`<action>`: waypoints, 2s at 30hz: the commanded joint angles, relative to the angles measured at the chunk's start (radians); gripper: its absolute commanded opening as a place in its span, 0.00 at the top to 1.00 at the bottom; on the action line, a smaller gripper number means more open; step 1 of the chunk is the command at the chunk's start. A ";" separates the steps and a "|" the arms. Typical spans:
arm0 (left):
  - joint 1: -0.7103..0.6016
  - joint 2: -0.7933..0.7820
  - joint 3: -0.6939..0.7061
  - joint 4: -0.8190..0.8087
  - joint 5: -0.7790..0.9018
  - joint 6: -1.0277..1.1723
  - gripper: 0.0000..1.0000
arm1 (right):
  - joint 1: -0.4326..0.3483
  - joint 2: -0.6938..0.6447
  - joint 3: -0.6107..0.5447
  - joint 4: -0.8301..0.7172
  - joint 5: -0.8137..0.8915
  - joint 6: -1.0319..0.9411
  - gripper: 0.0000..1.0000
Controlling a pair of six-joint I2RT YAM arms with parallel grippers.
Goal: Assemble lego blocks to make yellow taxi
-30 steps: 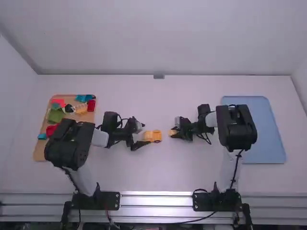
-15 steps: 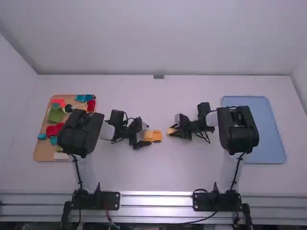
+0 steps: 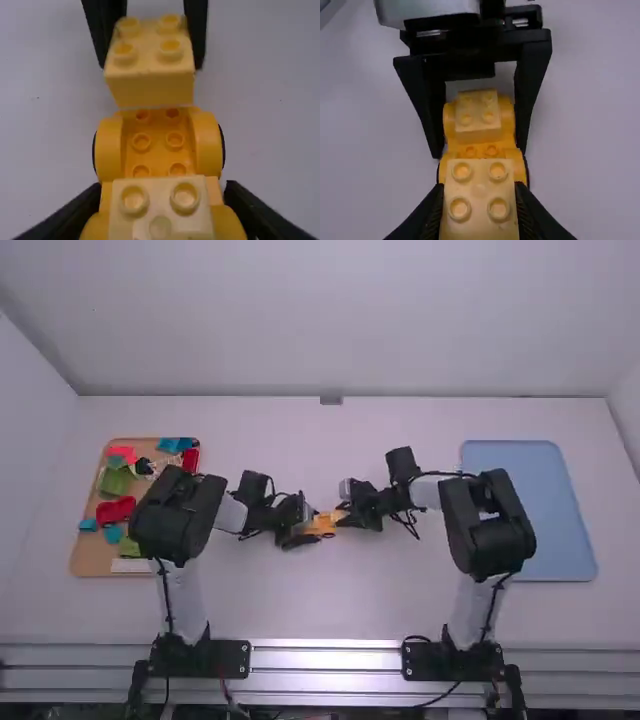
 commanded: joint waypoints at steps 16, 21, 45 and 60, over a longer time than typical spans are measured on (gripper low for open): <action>-0.009 0.016 -0.032 -0.005 0.001 0.011 0.48 | 0.106 -0.013 -0.007 0.034 0.166 0.127 0.87; -0.009 0.016 -0.022 -0.017 0.001 0.002 0.48 | 0.121 -0.013 -0.007 0.044 0.234 0.172 0.86; -0.010 0.016 -0.020 -0.032 0.001 0.002 0.48 | 0.131 -0.016 -0.006 0.082 0.286 0.142 0.85; -0.009 0.016 -0.017 -0.029 0.000 0.002 0.50 | 0.055 -0.130 -0.007 -0.057 0.046 -0.020 0.85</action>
